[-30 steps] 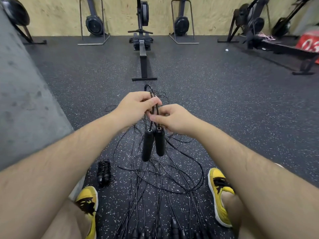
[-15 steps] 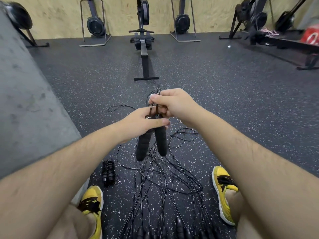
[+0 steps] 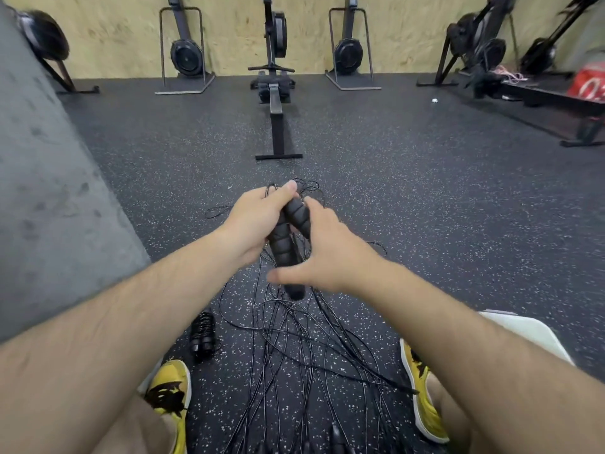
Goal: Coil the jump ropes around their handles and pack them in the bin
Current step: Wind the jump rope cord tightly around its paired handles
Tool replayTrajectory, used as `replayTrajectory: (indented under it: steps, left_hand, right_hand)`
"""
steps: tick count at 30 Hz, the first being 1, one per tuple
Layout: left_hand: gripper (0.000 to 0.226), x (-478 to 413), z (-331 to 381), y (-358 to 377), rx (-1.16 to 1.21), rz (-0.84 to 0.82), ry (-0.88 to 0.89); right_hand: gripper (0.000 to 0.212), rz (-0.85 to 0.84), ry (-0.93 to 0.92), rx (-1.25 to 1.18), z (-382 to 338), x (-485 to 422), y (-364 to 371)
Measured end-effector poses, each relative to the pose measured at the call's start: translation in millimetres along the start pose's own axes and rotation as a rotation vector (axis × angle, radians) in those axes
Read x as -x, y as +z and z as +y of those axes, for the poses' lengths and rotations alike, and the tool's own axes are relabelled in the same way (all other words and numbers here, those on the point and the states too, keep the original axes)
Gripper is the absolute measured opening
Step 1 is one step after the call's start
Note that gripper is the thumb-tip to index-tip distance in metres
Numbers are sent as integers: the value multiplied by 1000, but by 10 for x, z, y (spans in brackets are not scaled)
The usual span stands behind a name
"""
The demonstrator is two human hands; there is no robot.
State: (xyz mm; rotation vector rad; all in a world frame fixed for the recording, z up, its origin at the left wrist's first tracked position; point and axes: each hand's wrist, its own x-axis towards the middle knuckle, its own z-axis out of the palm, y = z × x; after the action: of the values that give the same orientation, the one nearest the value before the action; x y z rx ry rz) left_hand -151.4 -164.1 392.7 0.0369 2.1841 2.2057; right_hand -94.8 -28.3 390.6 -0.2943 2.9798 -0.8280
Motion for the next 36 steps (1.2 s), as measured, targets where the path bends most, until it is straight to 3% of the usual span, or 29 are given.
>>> replayTrajectory:
  steps: [2, 6, 7, 9, 11, 12, 14, 16, 18, 21, 23, 26, 29, 32, 34, 36]
  left_hand:
    - [21, 26, -2, 38, 38, 14, -34]
    - [43, 86, 49, 15, -2, -73, -80]
    - [53, 114, 106, -17, -119, -89, -99]
    - [71, 196, 217, -130, -628, -28, -82]
    - [70, 245, 272, -281, -1191, 135, 129]
    - [61, 253, 301, -345, -1297, 186, 294]
    - [46, 256, 329, -425, -1244, 39, 591]
    - [76, 211, 312, -430, -1335, -235, 756]
    - [91, 185, 216, -345, -1469, -331, 794]
    - [52, 164, 162, -210, -1522, -272, 721]
    - [42, 149, 207, -193, -1548, -227, 689]
    - [45, 120, 222, -229, -1559, -149, 631]
    - [45, 136, 179, -229, -1554, -118, 659]
    - [44, 170, 166, -213, -1514, -85, 700]
    - [46, 167, 194, -217, -1523, -44, 735]
    - [46, 157, 261, -226, -1529, 26, 783]
  right_hand:
    - [126, 77, 38, 126, -52, 19, 133]
    - [63, 248, 44, 223, -21, -69, 132]
    - [54, 260, 34, 246, 10, -93, 76]
    - [46, 268, 0, 294, 82, -138, -49]
    - [42, 282, -53, 354, 141, -161, -159]
    - [40, 276, -74, 373, 167, -169, -201]
    - [39, 230, -109, 400, 193, -170, -264]
    - [43, 171, -167, 433, 168, -161, -284]
    - [46, 141, -243, 451, 117, -147, -260]
    - [45, 154, -289, 441, 80, -142, -204]
    - [50, 230, -246, 458, 96, -154, -213]
    - [61, 316, -137, 425, 173, -197, -244]
    - [44, 313, -154, 221, 185, -209, -227]
    - [37, 366, -182, 168, 144, -209, -202]
    - [51, 395, -173, -7, 118, -188, -185]
    - [79, 462, -165, -345, 120, -166, -173]
